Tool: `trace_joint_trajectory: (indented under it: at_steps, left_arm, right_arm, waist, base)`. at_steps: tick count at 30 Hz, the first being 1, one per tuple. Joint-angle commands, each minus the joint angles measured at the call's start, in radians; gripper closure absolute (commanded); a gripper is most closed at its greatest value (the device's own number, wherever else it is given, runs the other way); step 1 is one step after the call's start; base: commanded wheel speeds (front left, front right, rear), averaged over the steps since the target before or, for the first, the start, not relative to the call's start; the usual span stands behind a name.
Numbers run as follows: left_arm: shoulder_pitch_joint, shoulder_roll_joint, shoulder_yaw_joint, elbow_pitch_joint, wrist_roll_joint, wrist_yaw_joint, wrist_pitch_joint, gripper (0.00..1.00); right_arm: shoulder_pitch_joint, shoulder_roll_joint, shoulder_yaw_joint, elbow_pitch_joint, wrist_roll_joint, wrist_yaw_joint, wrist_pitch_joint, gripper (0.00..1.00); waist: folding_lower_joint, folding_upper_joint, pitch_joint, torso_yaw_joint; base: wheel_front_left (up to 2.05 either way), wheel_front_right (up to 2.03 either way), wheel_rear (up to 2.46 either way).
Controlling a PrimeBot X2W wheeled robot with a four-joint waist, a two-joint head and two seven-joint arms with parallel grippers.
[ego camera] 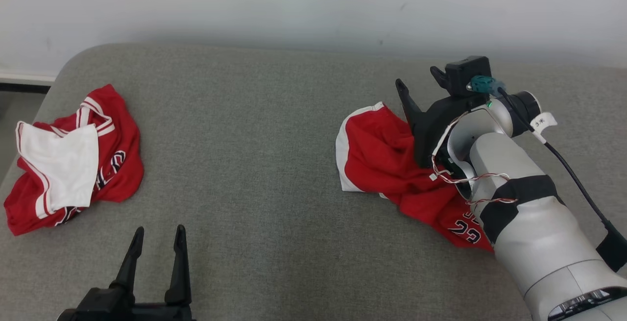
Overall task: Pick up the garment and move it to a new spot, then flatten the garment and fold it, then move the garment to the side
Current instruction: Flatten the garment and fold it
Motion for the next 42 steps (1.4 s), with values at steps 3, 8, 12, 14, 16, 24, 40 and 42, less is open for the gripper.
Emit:
trace_joint_trajectory:
  at_steps: [3, 8, 12, 14, 16, 24, 40, 42]
  left_arm:
    - [-0.032, -0.005, -0.013, 0.007, -0.014, 0.001, -0.004, 0.0]
    - [-0.067, -0.008, -0.037, 0.017, -0.019, 0.001, -0.004, 0.0]
    - [-0.088, -0.01, -0.05, 0.019, -0.028, 0.001, -0.004, 0.0]
    - [-0.091, -0.011, -0.052, 0.022, -0.032, 0.001, -0.004, 0.0]
    - [-0.093, -0.012, -0.052, 0.024, -0.035, 0.001, -0.004, 0.0]
    - [-0.095, -0.013, -0.05, 0.026, -0.045, 0.001, -0.004, 0.0]
    - [-0.055, -0.013, -0.014, 0.024, -0.028, 0.001, -0.004, 0.0]
    - [-0.043, -0.013, -0.003, 0.019, -0.021, 0.001, -0.004, 0.0]
  right_arm:
    - [-0.044, -0.002, 0.033, 0.059, 0.03, -0.002, 0.041, 0.0]
    - [-0.099, 0.0, 0.064, 0.145, 0.075, -0.002, 0.099, 0.0]
    - [-0.125, 0.0, 0.084, 0.206, 0.107, -0.002, 0.145, 0.0]
    - [-0.134, 0.003, 0.091, 0.23, 0.118, -0.002, 0.166, 0.0]
    - [-0.141, 0.003, 0.099, 0.248, 0.128, -0.002, 0.184, 0.0]
    - [-0.14, -0.008, 0.122, 0.289, 0.158, -0.002, 0.274, 0.38]
    - [-0.178, -0.004, 0.228, 0.197, 0.155, -0.002, -0.091, 1.0]
    - [-0.176, 0.003, 0.239, 0.188, 0.157, -0.002, -0.147, 1.0]
  waist:
    - [-0.0002, -0.0001, 0.051, 0.046]
    - [-0.0002, -0.0001, 0.08, 0.075]
    - [-0.0002, -0.0001, 0.091, 0.094]
    - [-0.0002, -0.0001, 0.094, 0.099]
    - [-0.0002, -0.0001, 0.095, 0.103]
    - [-0.0002, -0.0001, 0.104, 0.114]
    - [-0.0002, -0.0001, 0.034, 0.092]
    - [-0.0002, -0.0001, 0.017, 0.079]
  base:
    - [0.0, 0.0, 0.0]
    - [0.0, 0.0, 0.0]
    - [0.0, 0.0, 0.0]
    - [0.0, 0.0, 0.0]
    - [0.0, 0.0, 0.0]
    - [0.0, 0.0, 0.0]
    - [0.0, 0.0, 0.0]
    - [0.0, 0.0, 0.0]
